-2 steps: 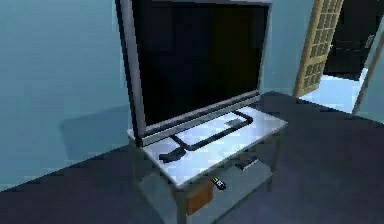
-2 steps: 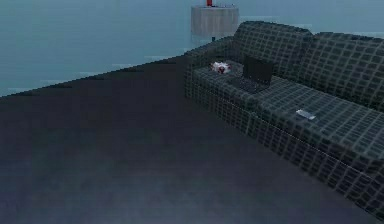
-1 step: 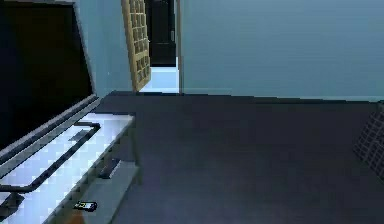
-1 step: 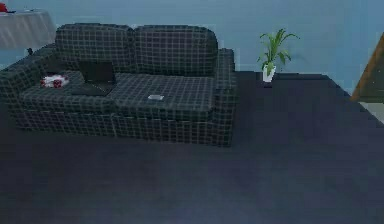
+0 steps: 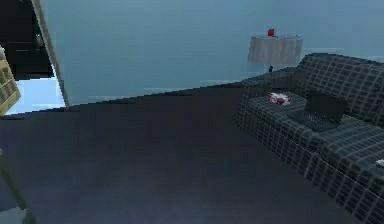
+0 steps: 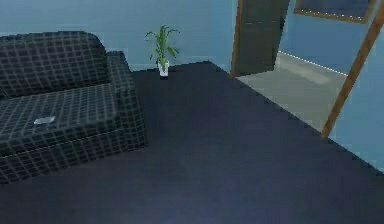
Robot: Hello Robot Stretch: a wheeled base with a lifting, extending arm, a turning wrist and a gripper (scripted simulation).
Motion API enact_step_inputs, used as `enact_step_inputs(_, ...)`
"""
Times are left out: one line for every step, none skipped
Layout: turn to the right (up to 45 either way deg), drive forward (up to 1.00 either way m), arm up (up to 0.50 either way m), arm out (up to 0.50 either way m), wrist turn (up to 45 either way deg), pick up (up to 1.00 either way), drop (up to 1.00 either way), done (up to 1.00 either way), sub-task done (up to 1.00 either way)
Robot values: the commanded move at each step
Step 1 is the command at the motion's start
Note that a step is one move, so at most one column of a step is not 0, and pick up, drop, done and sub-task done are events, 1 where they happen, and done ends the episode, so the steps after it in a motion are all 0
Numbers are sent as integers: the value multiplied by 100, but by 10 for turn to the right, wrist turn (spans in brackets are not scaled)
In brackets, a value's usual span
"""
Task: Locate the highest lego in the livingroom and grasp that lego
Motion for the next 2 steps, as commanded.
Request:
enact_step_inputs(0,100,0,0,0,0,0,0,0)
enact_step_inputs(0,100,0,0,0,0,0,0,0)
